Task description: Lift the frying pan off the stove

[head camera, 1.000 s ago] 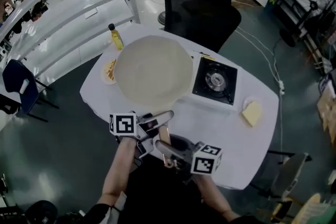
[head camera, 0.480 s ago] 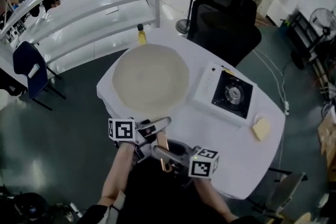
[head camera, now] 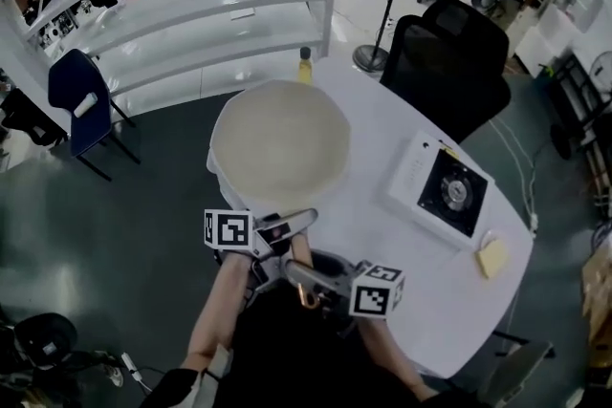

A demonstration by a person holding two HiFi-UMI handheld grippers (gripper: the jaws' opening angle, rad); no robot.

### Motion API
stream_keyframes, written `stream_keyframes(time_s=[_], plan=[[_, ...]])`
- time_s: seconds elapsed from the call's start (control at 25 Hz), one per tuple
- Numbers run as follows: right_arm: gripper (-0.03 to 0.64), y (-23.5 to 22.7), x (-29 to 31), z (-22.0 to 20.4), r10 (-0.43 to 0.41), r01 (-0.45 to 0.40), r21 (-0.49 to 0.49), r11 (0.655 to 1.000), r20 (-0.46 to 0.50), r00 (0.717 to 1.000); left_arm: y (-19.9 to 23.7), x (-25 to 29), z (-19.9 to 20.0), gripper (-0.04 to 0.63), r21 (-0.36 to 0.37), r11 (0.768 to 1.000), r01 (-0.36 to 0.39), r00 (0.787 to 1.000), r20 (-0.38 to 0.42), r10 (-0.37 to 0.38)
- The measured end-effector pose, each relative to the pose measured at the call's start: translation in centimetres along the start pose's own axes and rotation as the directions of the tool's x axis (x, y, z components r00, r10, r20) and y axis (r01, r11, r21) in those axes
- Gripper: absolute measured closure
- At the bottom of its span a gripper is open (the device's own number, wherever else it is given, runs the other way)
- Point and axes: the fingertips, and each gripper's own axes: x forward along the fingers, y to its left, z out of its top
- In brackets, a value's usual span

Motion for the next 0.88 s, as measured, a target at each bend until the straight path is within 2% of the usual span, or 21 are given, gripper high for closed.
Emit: stream_keyframes(time_s=[0.16, 0.28, 0.36, 0.52, 0.72, 0.88], plan=[[0.426, 0.2, 1.1, 0.3, 0.016, -0.017, -0.010, 1.000, -0.031, 0.999, 0.1, -0.9, 1.0, 0.337, -0.013, 1.000, 0.016, 0.999, 0.044, -0.015], [0.426, 0.6, 1.7, 0.6, 0.022, -0.023, -0.024, 0.999, -0.038, 0.999, 0.4, -1.8, 1.5, 0.337, -0.010, 1.000, -0.013, 0.998, 0.056, 0.013], [0.426, 0.8, 1.9, 0.7, 0.023, -0.024, -0.037, 0.999, -0.044, 0.999, -0.2, -1.8, 1.9, 0.337, -0.005, 1.000, 0.026, 0.997, 0.067, -0.026], [0.425, 1.1, 2.2, 0.8, 0.020, -0.022, -0.052, 0.998, -0.044, 0.999, -0.6, -1.9, 2.2, 0.337, -0.003, 0.999, 0.044, 0.997, 0.067, -0.044], [0.422, 0.9, 2.4, 0.3, 0.015, -0.018, -0.055, 0.998, -0.044, 0.999, 0.4, -2.4, 1.7, 0.337, -0.008, 1.000, -0.016, 0.999, 0.044, 0.017], [0.422, 1.1, 2.8, 0.4, 0.011, -0.013, -0.051, 0.999, -0.043, 0.999, -0.2, -2.3, 1.9, 0.336, -0.012, 0.998, 0.054, 0.997, 0.056, -0.053]])
